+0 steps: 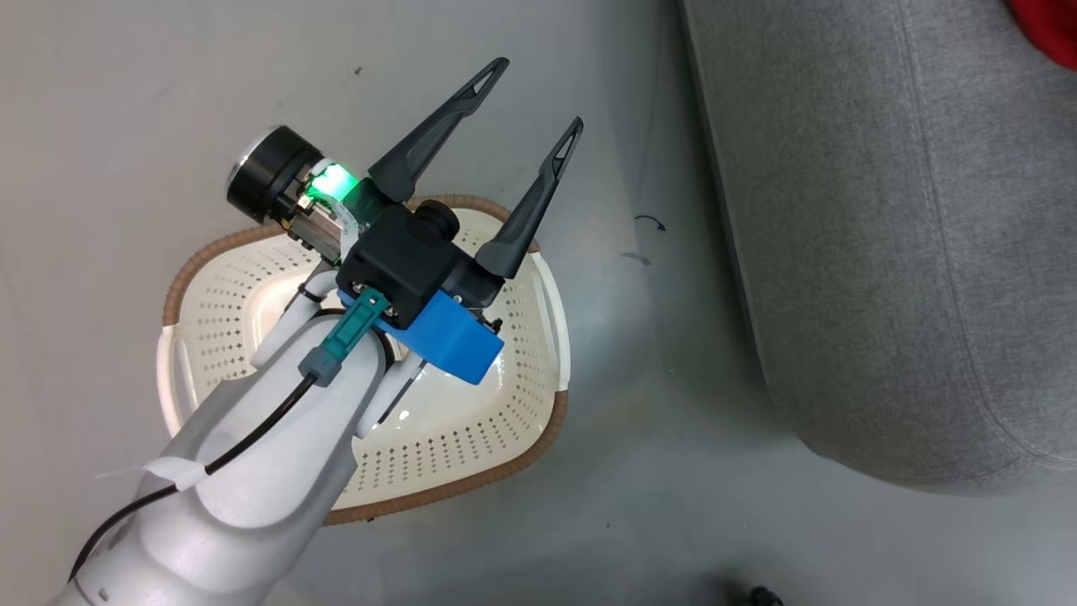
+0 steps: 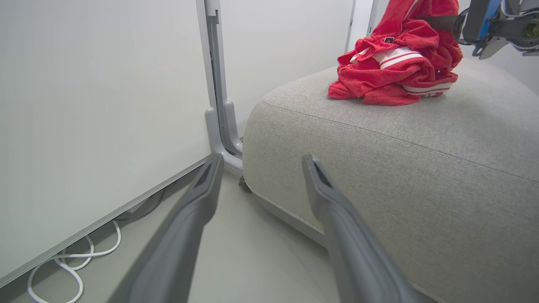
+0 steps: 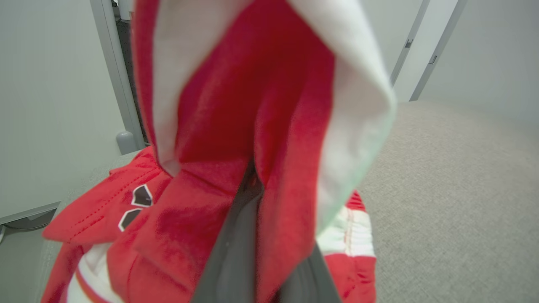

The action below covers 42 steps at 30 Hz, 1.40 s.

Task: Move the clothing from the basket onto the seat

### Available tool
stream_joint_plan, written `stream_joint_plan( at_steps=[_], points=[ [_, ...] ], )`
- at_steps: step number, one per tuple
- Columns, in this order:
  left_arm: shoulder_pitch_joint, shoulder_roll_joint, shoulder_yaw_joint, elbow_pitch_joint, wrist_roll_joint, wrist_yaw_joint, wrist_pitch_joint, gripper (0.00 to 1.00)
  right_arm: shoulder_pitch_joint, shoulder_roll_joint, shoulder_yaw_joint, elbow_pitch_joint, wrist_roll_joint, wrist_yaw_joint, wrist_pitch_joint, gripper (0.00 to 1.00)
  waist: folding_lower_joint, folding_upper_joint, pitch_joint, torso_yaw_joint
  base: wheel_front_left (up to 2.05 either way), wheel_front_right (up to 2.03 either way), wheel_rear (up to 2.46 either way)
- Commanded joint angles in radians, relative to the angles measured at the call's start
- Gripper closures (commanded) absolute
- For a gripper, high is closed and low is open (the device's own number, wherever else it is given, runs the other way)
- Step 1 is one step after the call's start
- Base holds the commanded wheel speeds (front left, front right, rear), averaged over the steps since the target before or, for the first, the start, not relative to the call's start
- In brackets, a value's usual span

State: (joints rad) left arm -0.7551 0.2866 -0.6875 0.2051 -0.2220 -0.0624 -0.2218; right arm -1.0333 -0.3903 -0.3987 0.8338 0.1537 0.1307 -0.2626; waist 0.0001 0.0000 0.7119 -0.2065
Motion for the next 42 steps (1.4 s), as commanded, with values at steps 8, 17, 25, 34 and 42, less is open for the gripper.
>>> stream_joint_plan(
  at_steps=[8,17,25,34,42],
  points=[
    [0.018,-0.017,0.002,0.027,-0.020,0.014,-0.025,0.00,0.132,0.035,0.026,-0.082,0.025,0.000,-0.003,0.00,-0.0001,0.0000,-0.084,-0.001,0.00,0.00,0.00],
    [0.090,-0.035,0.025,0.056,-0.051,0.039,-0.042,0.00,0.367,0.088,0.040,-0.290,-0.022,0.000,-0.003,0.00,-0.0001,0.0000,-0.206,0.014,0.00,0.00,0.00],
    [0.196,-0.041,0.103,0.037,-0.080,0.072,-0.044,0.00,0.554,0.154,0.104,-0.507,-0.029,0.000,-0.003,0.00,-0.0001,0.0000,-0.314,0.042,0.00,0.00,0.00],
    [0.335,-0.058,0.278,-0.031,-0.066,0.104,-0.044,0.00,0.666,0.225,0.231,-0.669,-0.028,0.000,-0.003,0.00,-0.0001,0.0000,-0.412,0.120,0.00,0.00,0.00],
    [0.453,-0.106,0.439,-0.071,-0.026,0.084,-0.044,0.00,0.746,0.254,0.304,-0.713,-0.029,0.000,-0.003,0.00,-0.0001,0.0000,-0.491,0.204,0.00,0.00,0.00]
  ],
)
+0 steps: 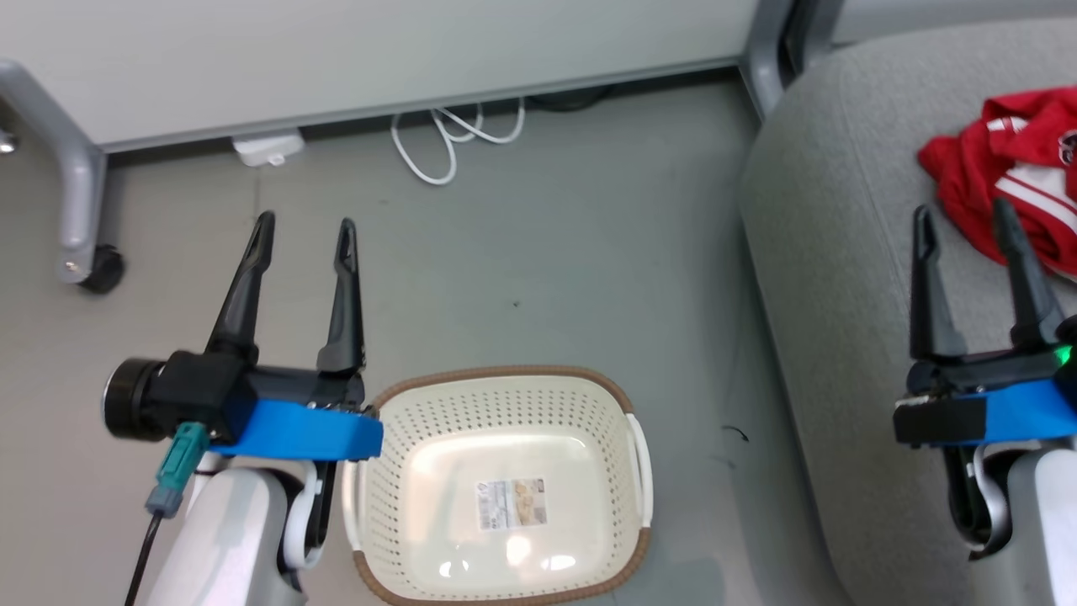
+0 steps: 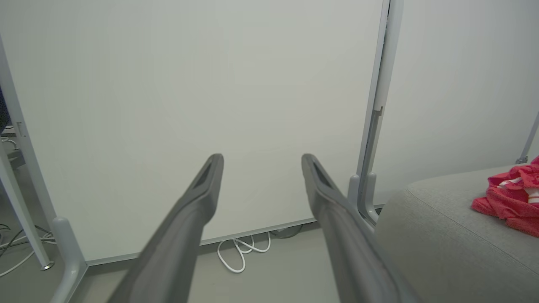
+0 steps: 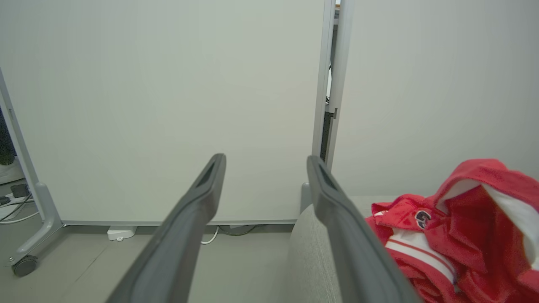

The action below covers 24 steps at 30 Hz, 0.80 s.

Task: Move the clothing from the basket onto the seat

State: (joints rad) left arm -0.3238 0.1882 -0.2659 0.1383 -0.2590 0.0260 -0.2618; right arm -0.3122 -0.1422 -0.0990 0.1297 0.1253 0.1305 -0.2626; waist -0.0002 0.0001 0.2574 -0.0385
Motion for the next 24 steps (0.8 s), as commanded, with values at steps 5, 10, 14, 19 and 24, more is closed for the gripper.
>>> stream_joint_plan(
  at_steps=[5,10,14,19,24],
  points=[
    [0.071,-0.035,0.086,-0.001,0.028,-0.022,-0.004,0.00,0.060,0.021,0.020,-0.029,-0.010,0.000,-0.003,0.00,0.0002,-0.0001,-0.069,0.062,0.00,0.00,0.00],
    [0.129,-0.063,0.152,0.009,0.055,-0.046,-0.004,0.00,0.107,0.042,0.021,-0.047,-0.037,0.001,-0.003,0.00,0.0002,-0.0001,-0.102,0.081,0.00,0.00,0.00],
    [0.166,-0.081,0.190,0.017,0.076,-0.061,-0.004,0.00,0.143,0.058,0.029,-0.053,-0.056,0.001,-0.003,0.00,0.0002,-0.0001,-0.123,0.084,0.00,0.00,0.00],
    [0.207,-0.096,0.224,0.020,0.091,-0.079,-0.004,0.00,0.180,0.072,0.017,-0.051,-0.060,0.000,-0.003,0.00,0.0002,-0.0001,-0.146,0.084,0.00,0.00,0.00],
    [0.236,-0.110,0.244,0.026,0.104,-0.095,-0.004,0.00,0.217,0.082,0.001,-0.043,-0.063,0.001,-0.003,0.00,0.0002,-0.0001,-0.168,0.083,0.00,0.00,0.00]
  ],
)
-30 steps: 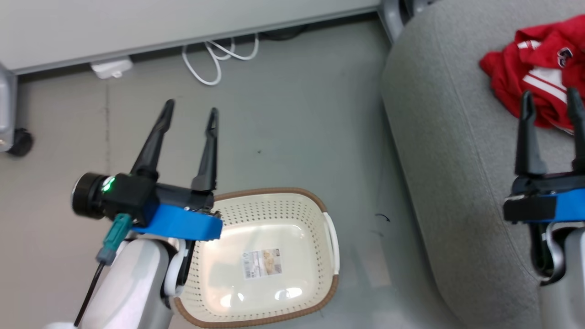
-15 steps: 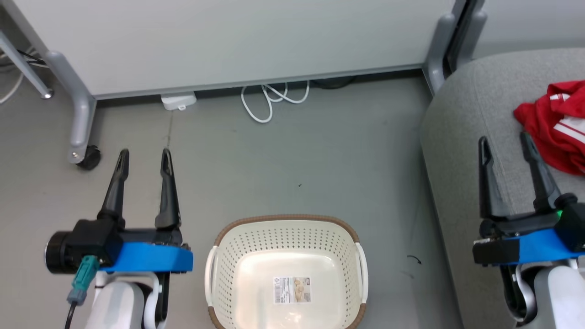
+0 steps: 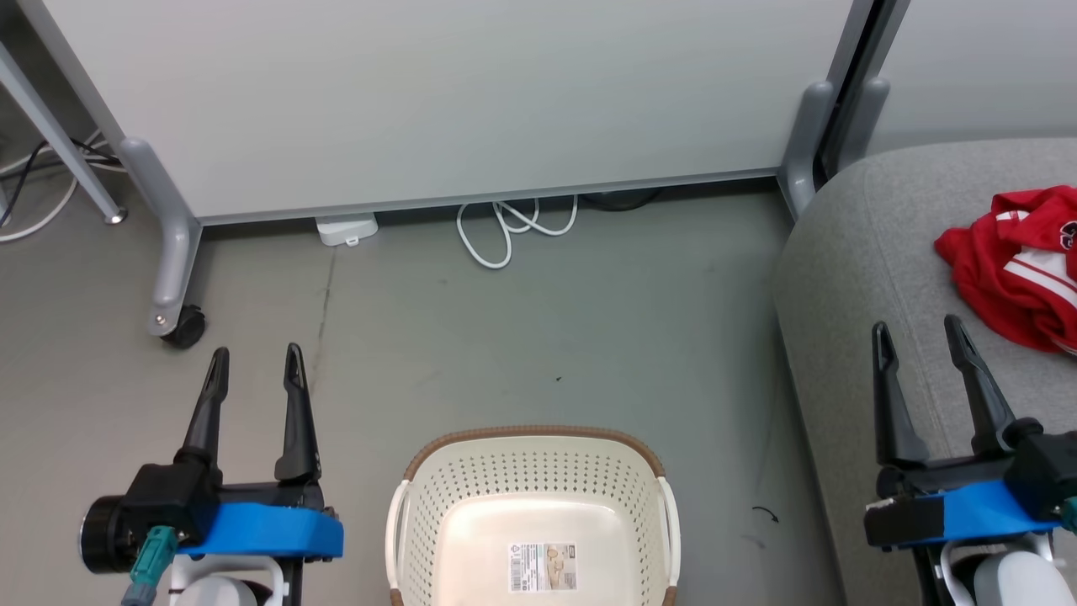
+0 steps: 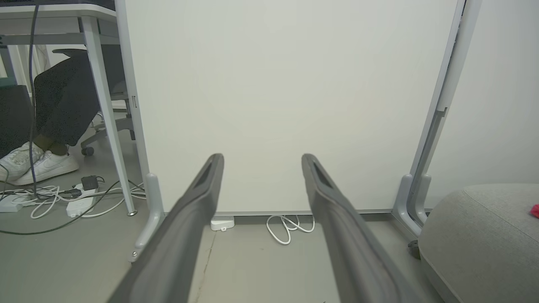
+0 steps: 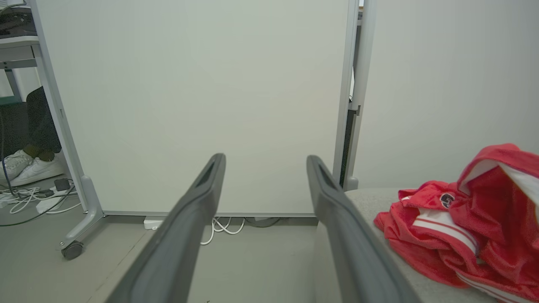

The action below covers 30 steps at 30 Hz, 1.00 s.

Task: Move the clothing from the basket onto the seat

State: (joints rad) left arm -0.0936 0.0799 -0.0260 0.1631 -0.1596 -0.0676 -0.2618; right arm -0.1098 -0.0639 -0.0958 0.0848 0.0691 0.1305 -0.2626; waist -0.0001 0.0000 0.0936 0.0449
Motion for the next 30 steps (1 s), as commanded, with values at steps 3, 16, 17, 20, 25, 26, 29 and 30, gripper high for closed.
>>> stream_joint_plan(
  at_steps=[3,16,17,20,25,26,29,30],
  points=[
    [0.019,-0.007,0.011,0.007,0.012,-0.010,-0.004,0.00,0.033,0.008,-0.015,0.005,-0.005,0.001,-0.003,0.00,0.0001,0.0000,-0.016,-0.001,0.00,0.00,0.00],
    [0.029,-0.021,0.027,0.027,0.033,-0.024,-0.004,0.00,0.060,0.014,-0.028,0.012,0.002,0.001,-0.003,0.00,0.0001,0.0000,-0.031,-0.015,0.00,0.00,0.00],
    [0.029,-0.022,0.027,0.029,0.034,-0.026,-0.004,0.00,0.061,0.014,-0.028,0.014,0.005,0.001,-0.003,0.00,0.0001,0.0000,-0.032,-0.015,0.00,0.00,0.00],
    [0.027,-0.023,0.031,0.033,0.039,-0.028,-0.004,0.00,0.060,0.014,-0.026,0.019,0.011,0.001,-0.003,0.00,0.0001,0.0000,-0.036,-0.015,0.00,0.00,0.00],
    [0.043,-0.026,0.025,0.061,0.035,-0.026,0.006,1.00,0.054,0.015,-0.026,0.049,0.014,0.000,0.003,1.00,0.0001,0.0000,-0.037,-0.016,0.00,0.00,0.00],
    [0.047,-0.027,0.027,0.070,0.028,-0.026,0.009,1.00,0.054,0.016,-0.027,0.058,0.021,0.000,0.007,1.00,0.0001,0.0000,-0.037,-0.016,0.00,0.00,0.00],
    [0.037,-0.027,0.039,0.077,-0.033,-0.028,0.030,1.00,0.045,0.016,-0.033,0.069,0.084,0.000,0.028,1.00,0.0001,0.0000,-0.039,-0.016,0.00,0.00,0.00],
    [0.036,-0.027,0.041,0.078,-0.053,-0.028,0.036,1.00,0.044,0.016,-0.034,0.071,0.105,0.000,0.034,1.00,0.0001,0.0000,-0.039,-0.017,0.00,0.00,0.00]
  ],
)
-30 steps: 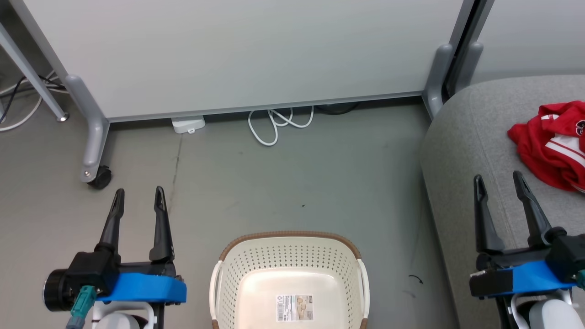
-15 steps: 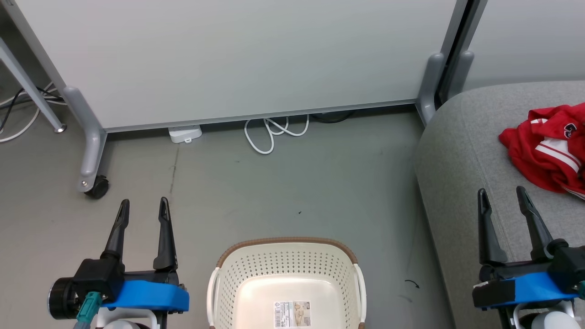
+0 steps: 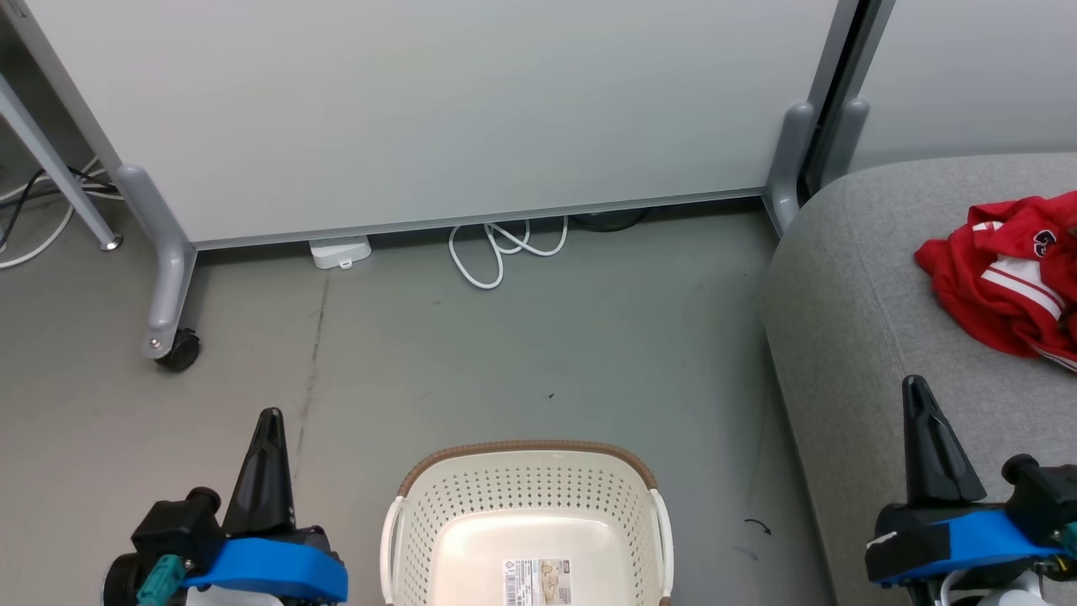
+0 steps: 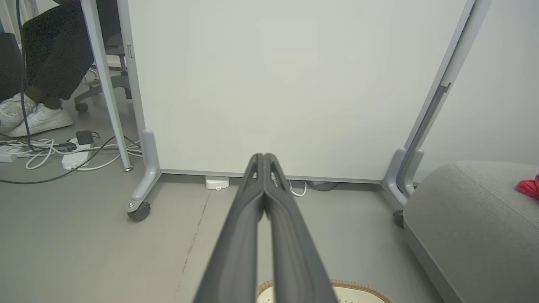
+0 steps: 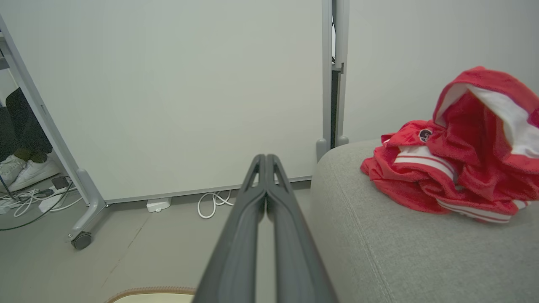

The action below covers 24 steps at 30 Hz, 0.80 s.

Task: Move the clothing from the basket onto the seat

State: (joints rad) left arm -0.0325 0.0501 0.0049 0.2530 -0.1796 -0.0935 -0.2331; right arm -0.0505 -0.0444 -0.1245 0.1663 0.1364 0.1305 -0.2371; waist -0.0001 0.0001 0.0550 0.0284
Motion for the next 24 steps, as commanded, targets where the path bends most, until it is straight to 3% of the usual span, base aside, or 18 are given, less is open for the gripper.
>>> stream_joint_plan(
  at_steps=[1,24],
  points=[
    [-0.026,0.002,0.011,-0.012,-0.054,-0.003,0.013,1.00,-0.015,-0.004,-0.005,-0.010,0.059,0.000,0.014,1.00,0.0001,-0.0001,-0.001,0.000,0.00,0.00,0.00],
    [-0.039,0.002,0.036,-0.018,-0.463,-0.013,0.107,1.00,-0.025,-0.005,0.005,0.009,0.479,0.000,0.109,1.00,0.0001,-0.0001,-0.010,-0.006,0.00,0.00,0.00]
  ],
)
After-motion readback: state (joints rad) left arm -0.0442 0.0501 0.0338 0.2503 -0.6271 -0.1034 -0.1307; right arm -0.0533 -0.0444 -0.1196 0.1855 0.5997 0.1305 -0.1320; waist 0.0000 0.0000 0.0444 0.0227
